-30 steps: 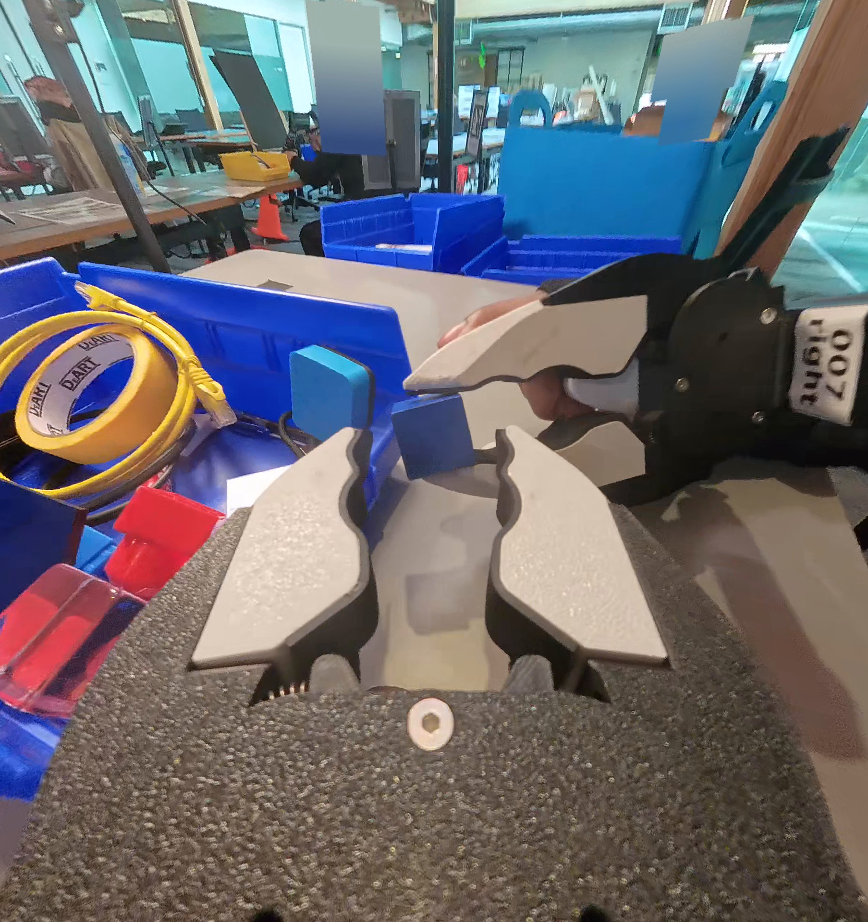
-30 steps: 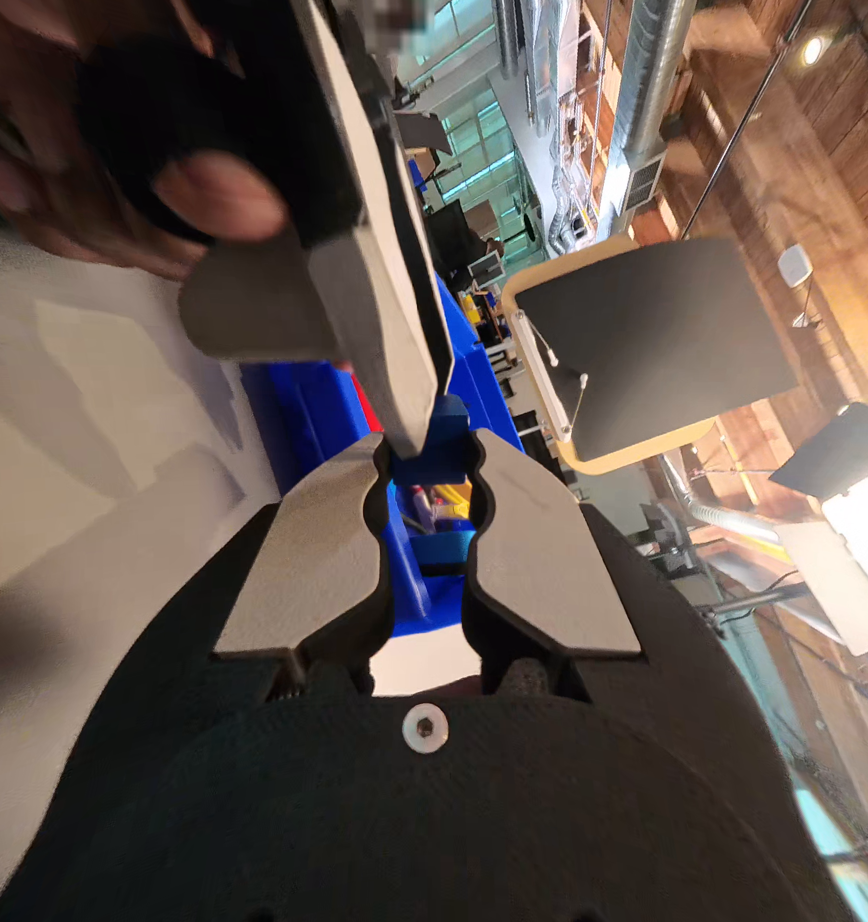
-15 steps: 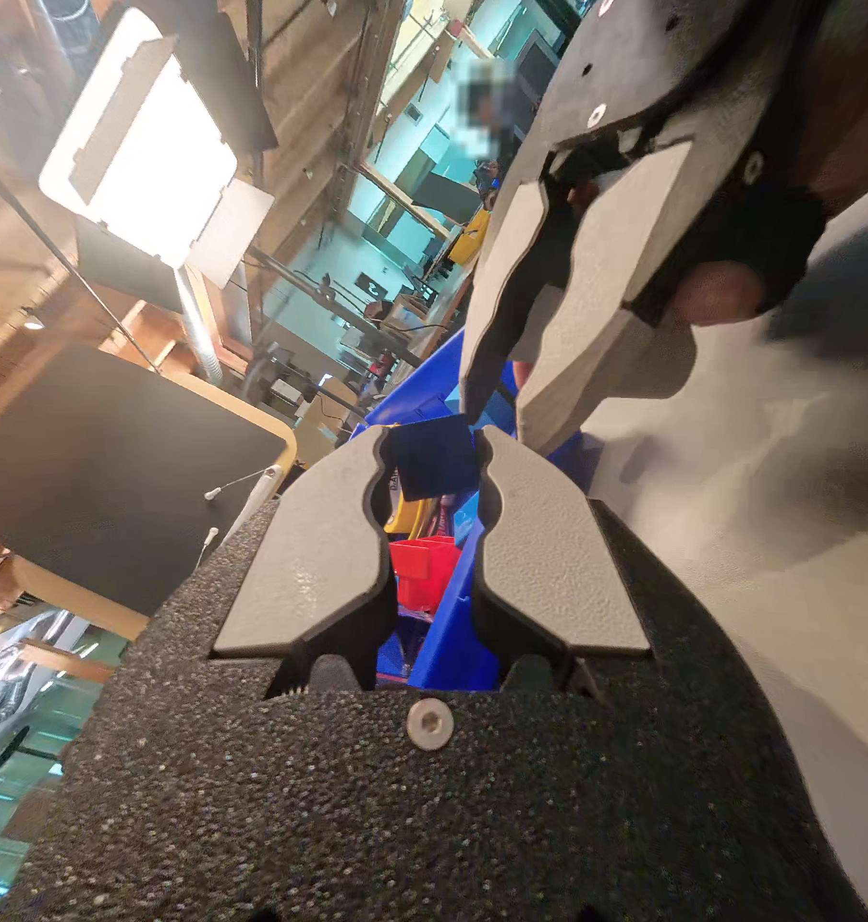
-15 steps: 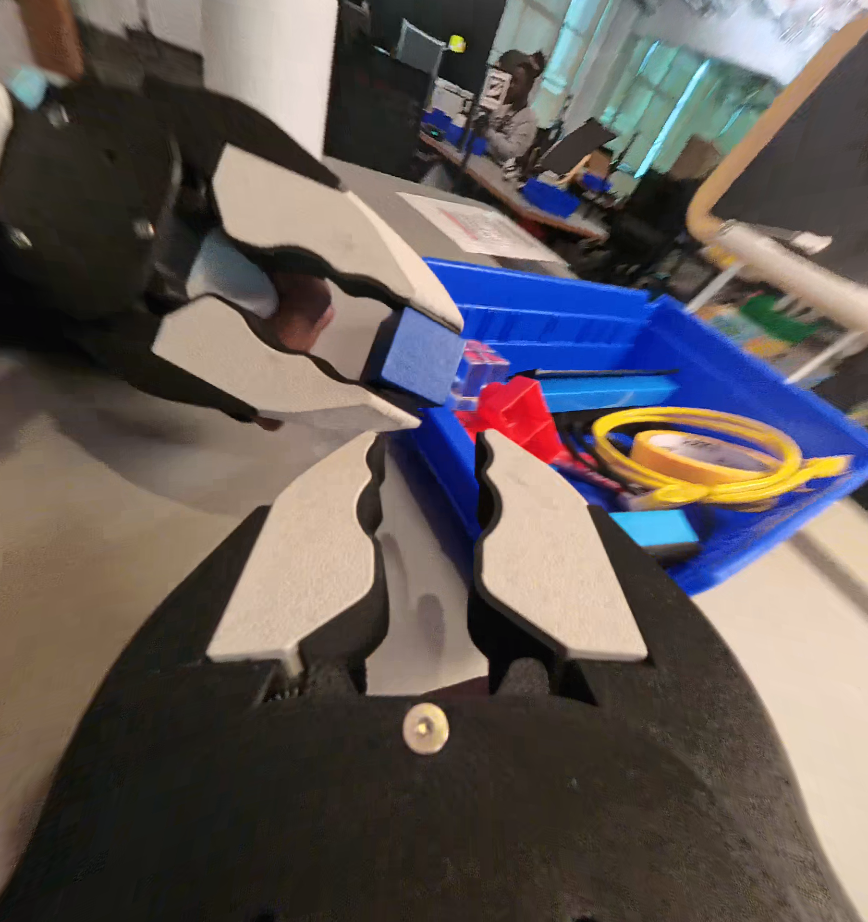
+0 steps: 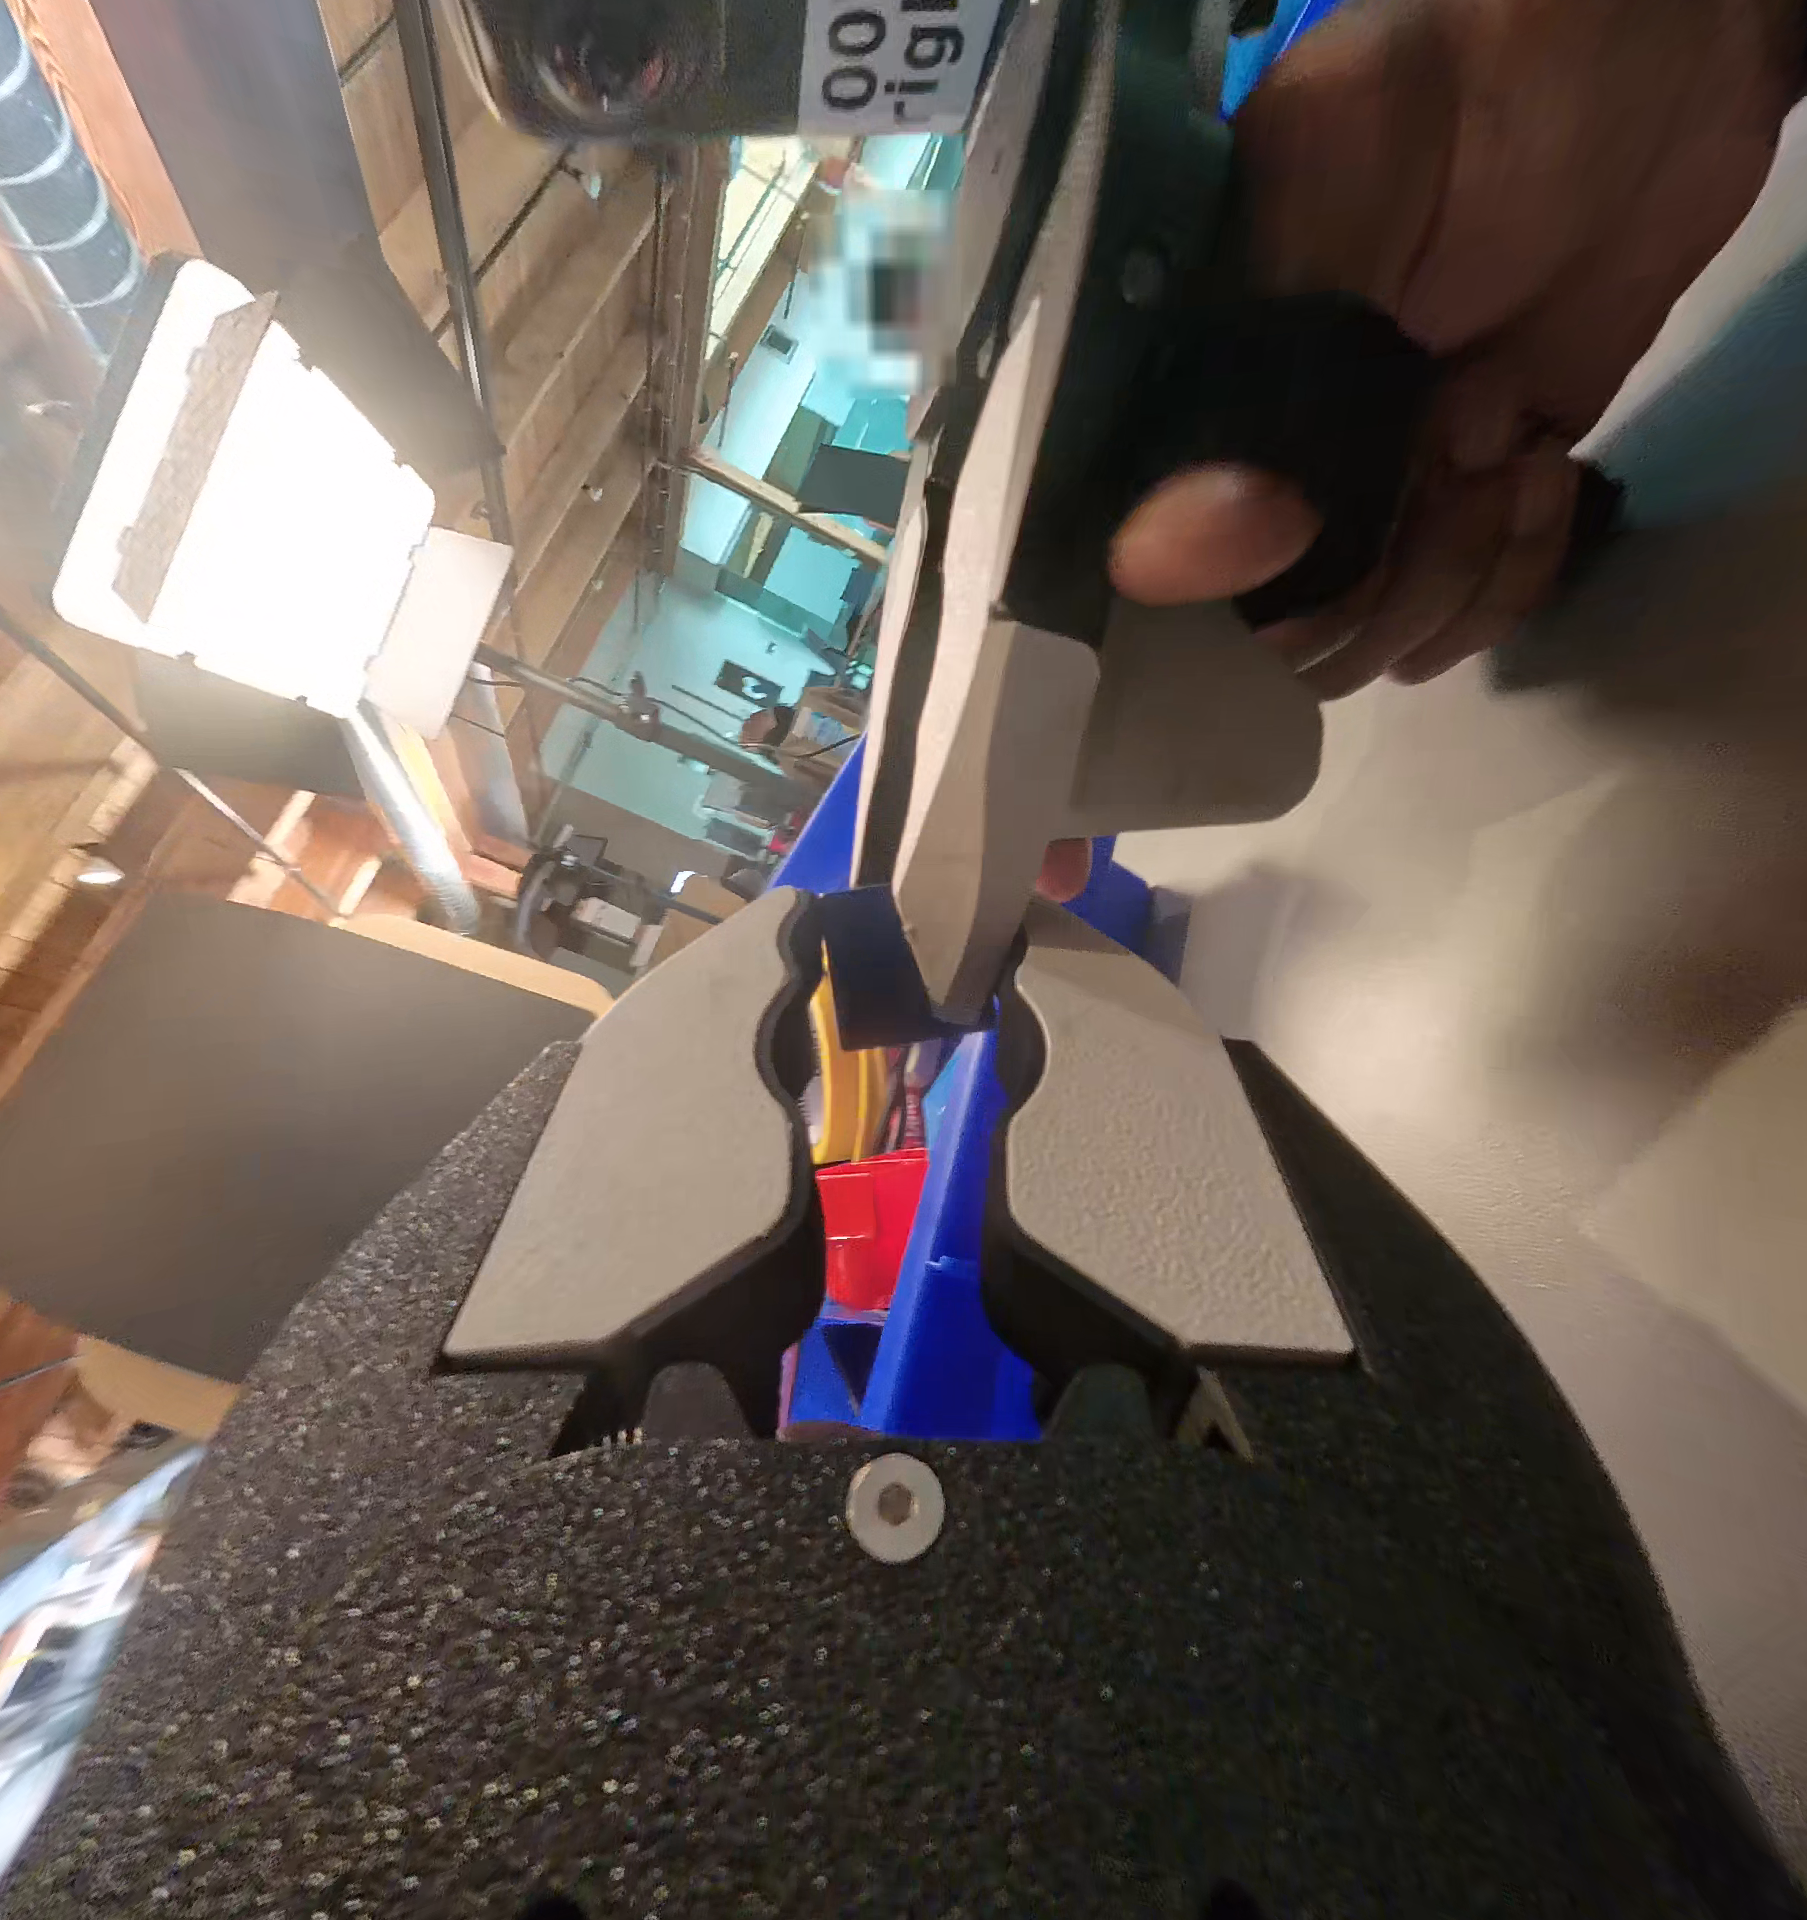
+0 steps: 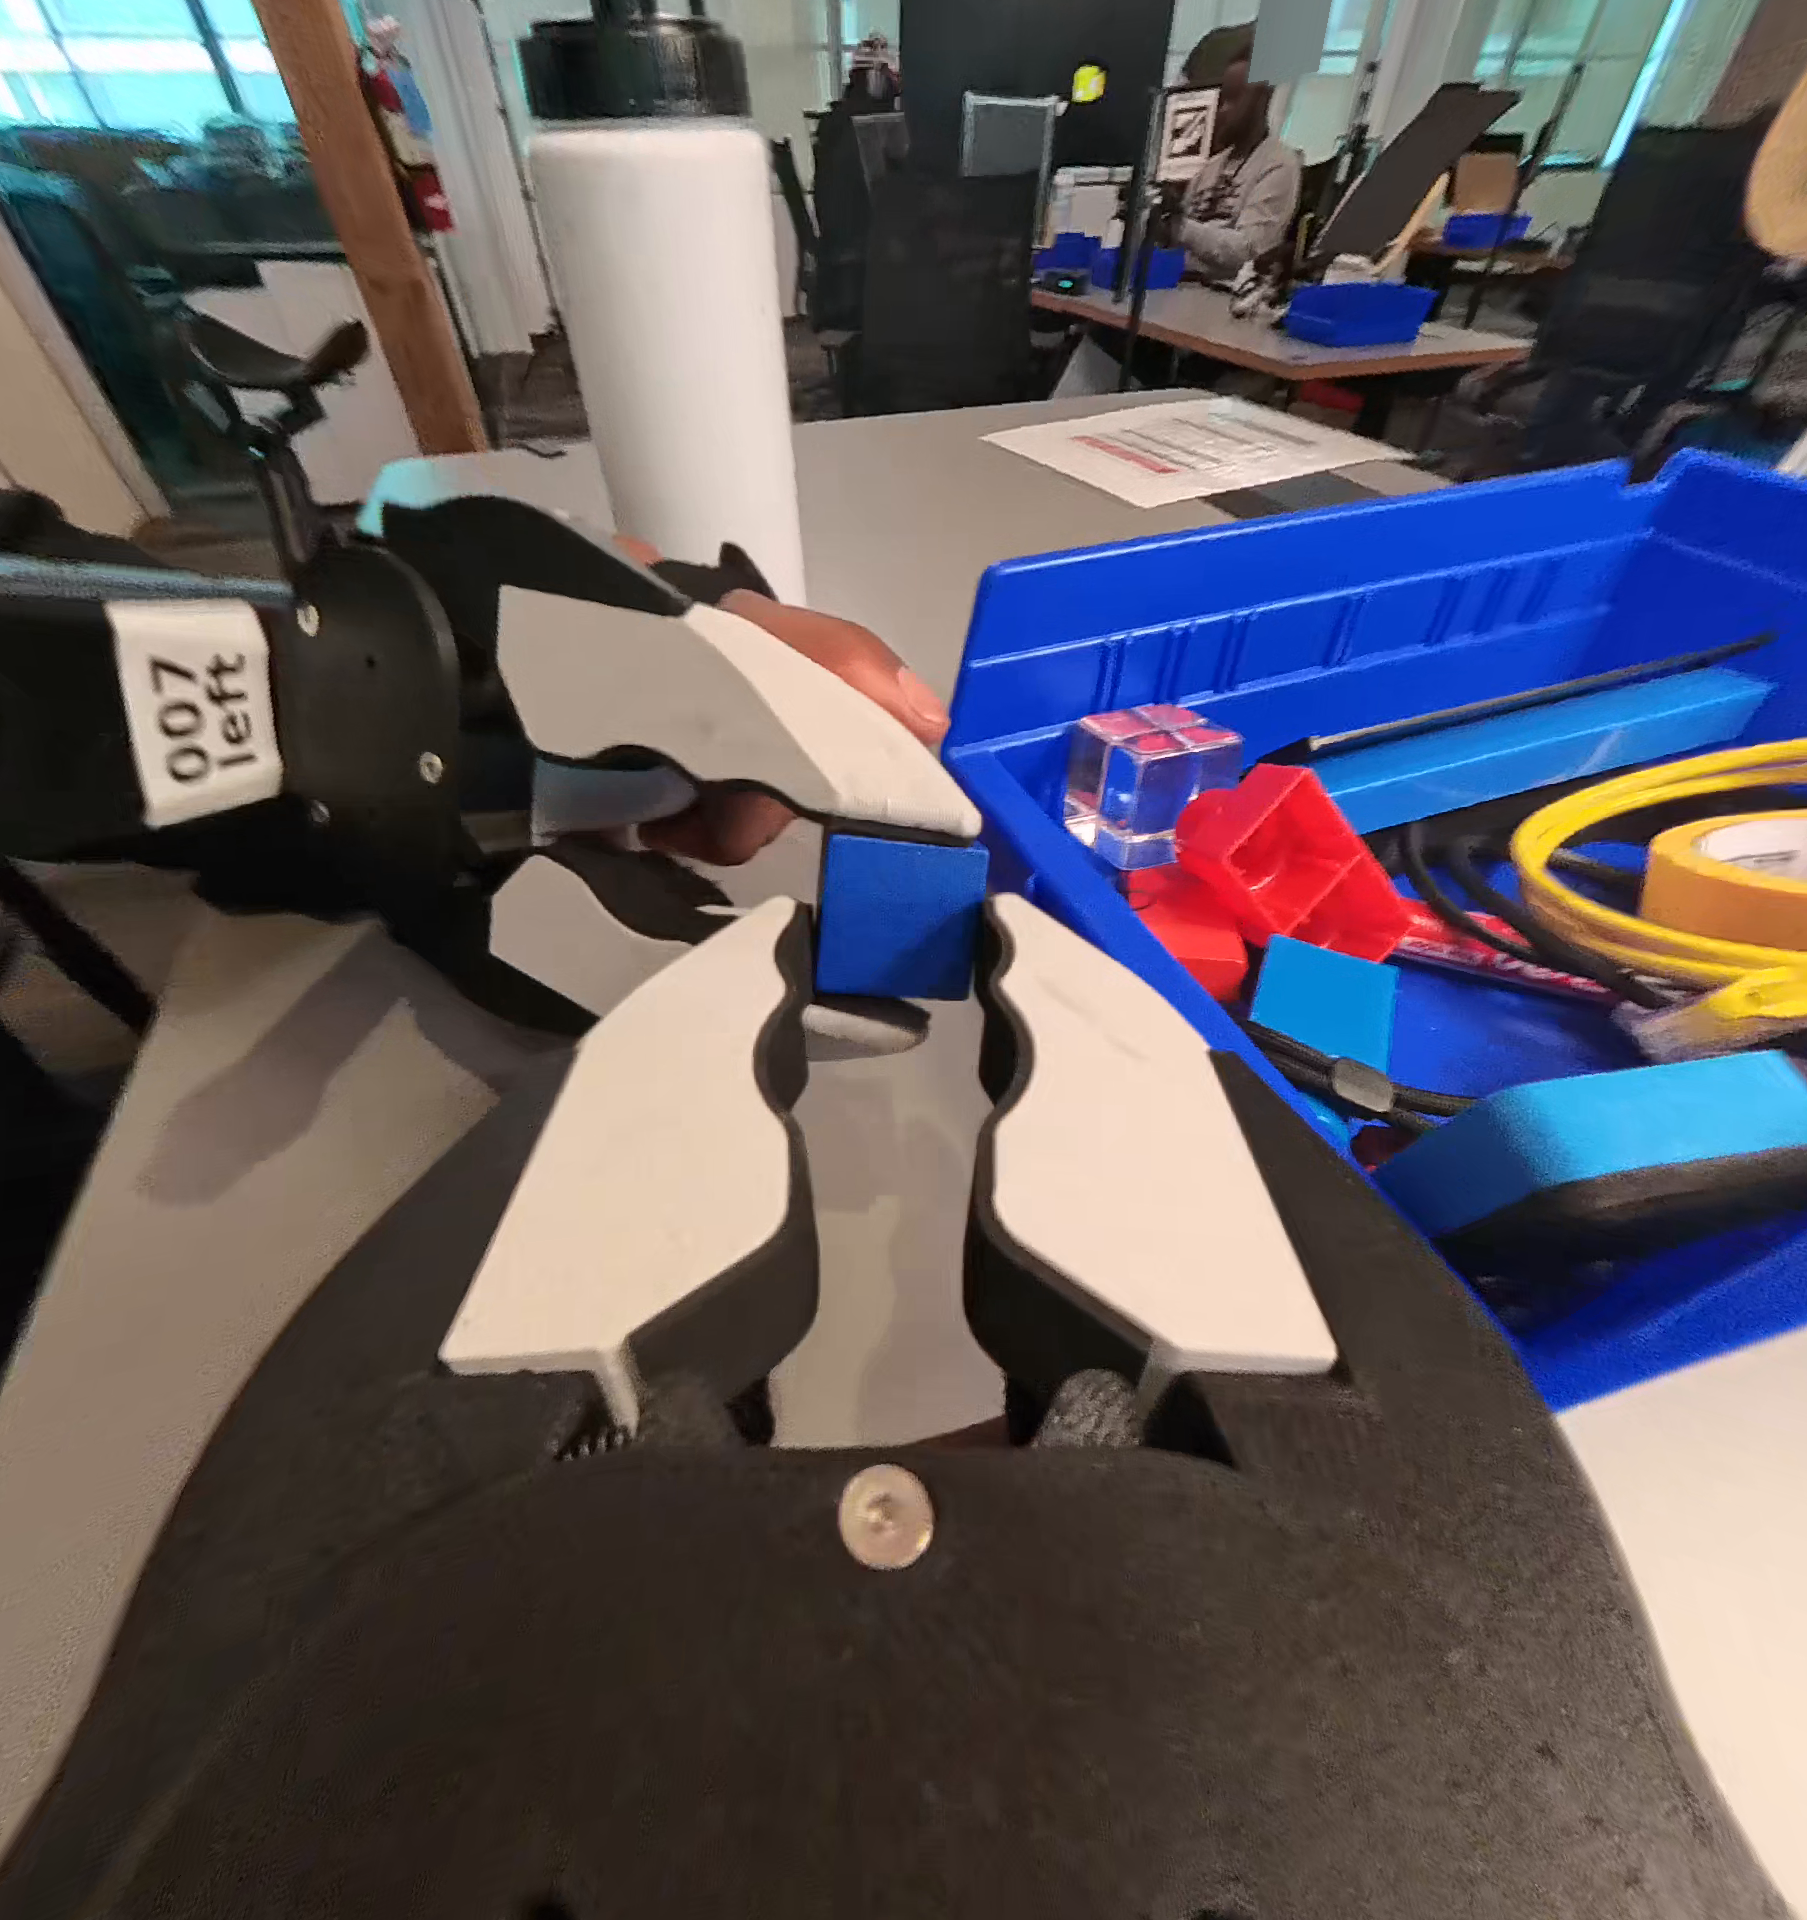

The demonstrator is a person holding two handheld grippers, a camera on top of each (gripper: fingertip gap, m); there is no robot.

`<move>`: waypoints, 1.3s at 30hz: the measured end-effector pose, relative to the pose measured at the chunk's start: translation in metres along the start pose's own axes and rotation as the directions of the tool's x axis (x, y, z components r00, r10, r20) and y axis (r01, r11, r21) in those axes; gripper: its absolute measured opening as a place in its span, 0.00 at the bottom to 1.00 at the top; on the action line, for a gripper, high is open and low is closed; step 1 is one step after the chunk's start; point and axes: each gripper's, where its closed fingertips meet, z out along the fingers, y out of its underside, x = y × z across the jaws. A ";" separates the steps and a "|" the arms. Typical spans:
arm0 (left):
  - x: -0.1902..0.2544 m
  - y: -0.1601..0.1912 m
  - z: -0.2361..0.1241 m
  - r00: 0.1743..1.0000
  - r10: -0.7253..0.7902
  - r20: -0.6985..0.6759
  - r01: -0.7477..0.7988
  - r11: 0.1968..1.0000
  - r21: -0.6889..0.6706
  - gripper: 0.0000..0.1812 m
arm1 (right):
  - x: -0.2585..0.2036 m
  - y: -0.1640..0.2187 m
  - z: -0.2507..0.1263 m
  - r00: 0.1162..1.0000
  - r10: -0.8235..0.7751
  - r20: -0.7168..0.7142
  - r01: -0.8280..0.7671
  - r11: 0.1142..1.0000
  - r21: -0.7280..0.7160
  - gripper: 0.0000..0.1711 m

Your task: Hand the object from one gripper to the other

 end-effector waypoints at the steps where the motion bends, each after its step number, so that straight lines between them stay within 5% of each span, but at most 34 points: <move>1: 0.001 0.001 0.000 0.999 -0.040 -0.026 0.040 0.999 0.004 0.19 | 0.002 0.000 0.000 0.998 -0.046 -0.034 0.046 0.999 -0.002 0.17; 6: 0.008 0.025 0.006 0.915 -0.374 -0.152 0.360 0.926 -0.114 0.23 | 0.022 0.000 -0.007 0.851 -0.446 -0.277 0.434 0.895 -0.108 0.17; 10: 0.017 0.024 0.003 0.609 -0.724 -0.324 0.694 0.684 -0.223 0.30 | 0.029 -0.001 -0.010 0.635 -0.681 -0.363 0.643 0.727 -0.239 0.17; 14: 0.008 0.008 -0.001 0.373 -0.839 -0.396 0.847 0.483 -0.224 0.31 | 0.028 -0.006 -0.014 0.521 -0.759 -0.391 0.724 0.635 -0.270 0.17; 18: 0.012 0.005 -0.001 0.316 -0.855 -0.412 0.863 0.439 -0.249 0.29 | 0.010 -0.006 -0.009 0.409 -0.837 -0.364 0.823 0.511 -0.250 0.17; 21: 0.014 0.005 -0.001 0.350 -0.846 -0.402 0.846 0.470 -0.252 0.17 | 0.005 -0.003 -0.005 0.376 -0.855 -0.357 0.842 0.477 -0.254 0.17; 26: 0.006 0.019 0.002 0.541 -0.794 -0.276 0.769 0.600 -0.219 0.17 | 0.015 0.004 -0.004 0.779 -0.552 -0.298 0.549 0.830 -0.104 0.27; 30: -0.012 0.030 0.003 0.730 -0.672 -0.128 0.658 0.741 -0.135 0.17 | 0.027 0.000 -0.011 0.932 -0.251 -0.261 0.253 0.967 -0.025 0.29; 34: -0.022 0.035 0.003 0.875 -0.484 -0.001 0.482 0.871 -0.095 0.17 | 0.024 -0.004 -0.013 0.982 0.034 -0.188 -0.026 0.999 0.044 0.29; 39: -0.036 0.040 -0.008 0.961 -0.236 0.144 0.256 0.957 -0.137 0.17 | 0.015 -0.014 -0.010 0.960 0.232 -0.157 -0.215 0.970 0.115 0.31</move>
